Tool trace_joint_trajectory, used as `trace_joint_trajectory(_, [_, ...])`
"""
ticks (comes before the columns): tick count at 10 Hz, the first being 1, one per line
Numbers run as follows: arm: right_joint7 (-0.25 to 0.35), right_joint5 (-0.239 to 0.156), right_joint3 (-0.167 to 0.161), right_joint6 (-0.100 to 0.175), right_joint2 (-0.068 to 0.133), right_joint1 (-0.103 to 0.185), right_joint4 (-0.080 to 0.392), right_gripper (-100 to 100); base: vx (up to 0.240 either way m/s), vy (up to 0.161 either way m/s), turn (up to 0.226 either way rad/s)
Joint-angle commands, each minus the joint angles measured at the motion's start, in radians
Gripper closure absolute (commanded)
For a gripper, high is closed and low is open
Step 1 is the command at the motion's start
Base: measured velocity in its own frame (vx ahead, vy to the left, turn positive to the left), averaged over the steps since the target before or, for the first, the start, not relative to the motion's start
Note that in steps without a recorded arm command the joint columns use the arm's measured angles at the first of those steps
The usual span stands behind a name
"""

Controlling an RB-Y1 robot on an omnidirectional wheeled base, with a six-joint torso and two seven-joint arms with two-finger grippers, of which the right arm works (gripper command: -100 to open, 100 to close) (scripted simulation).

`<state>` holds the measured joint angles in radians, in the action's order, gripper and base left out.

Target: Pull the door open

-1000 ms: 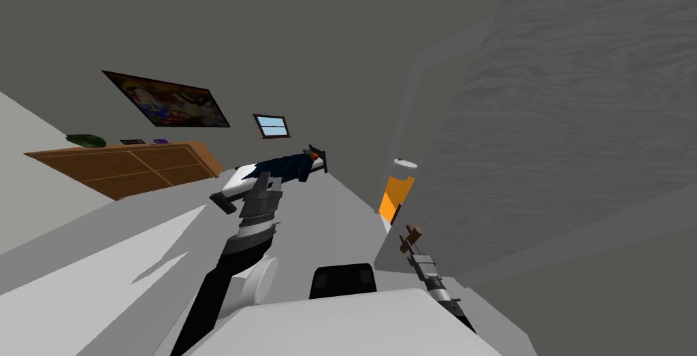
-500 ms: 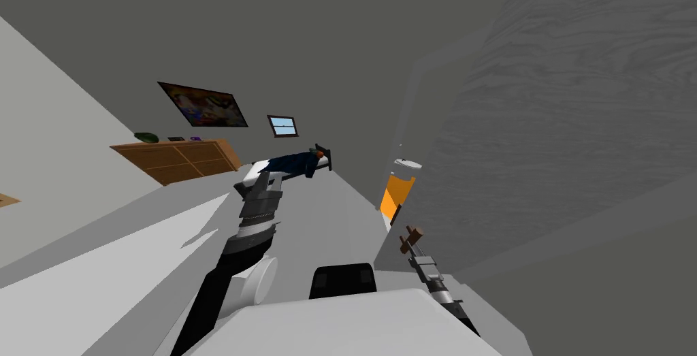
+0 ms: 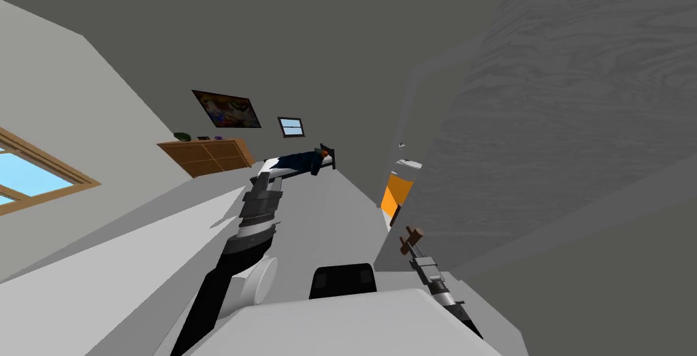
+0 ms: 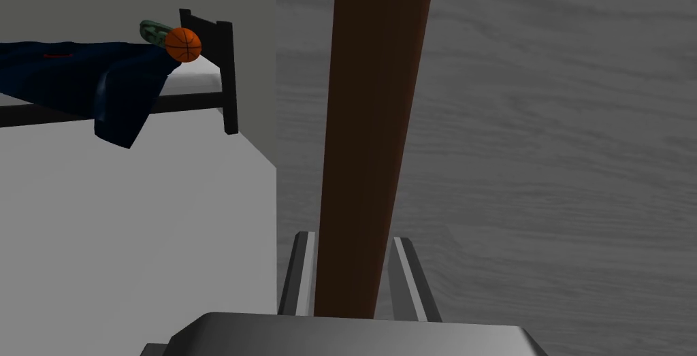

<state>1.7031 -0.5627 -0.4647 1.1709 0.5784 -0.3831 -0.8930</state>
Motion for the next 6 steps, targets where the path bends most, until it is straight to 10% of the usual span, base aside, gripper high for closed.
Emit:
trace_joint_trajectory(1, [0.011,0.005,-0.008,0.014,0.003,0.002,0.013,100,-0.233,-0.057,0.175])
trace_joint_trajectory(6, [0.042,0.017,-0.027,0.056,0.018,0.011,0.056,100,-0.208,-0.042,0.128])
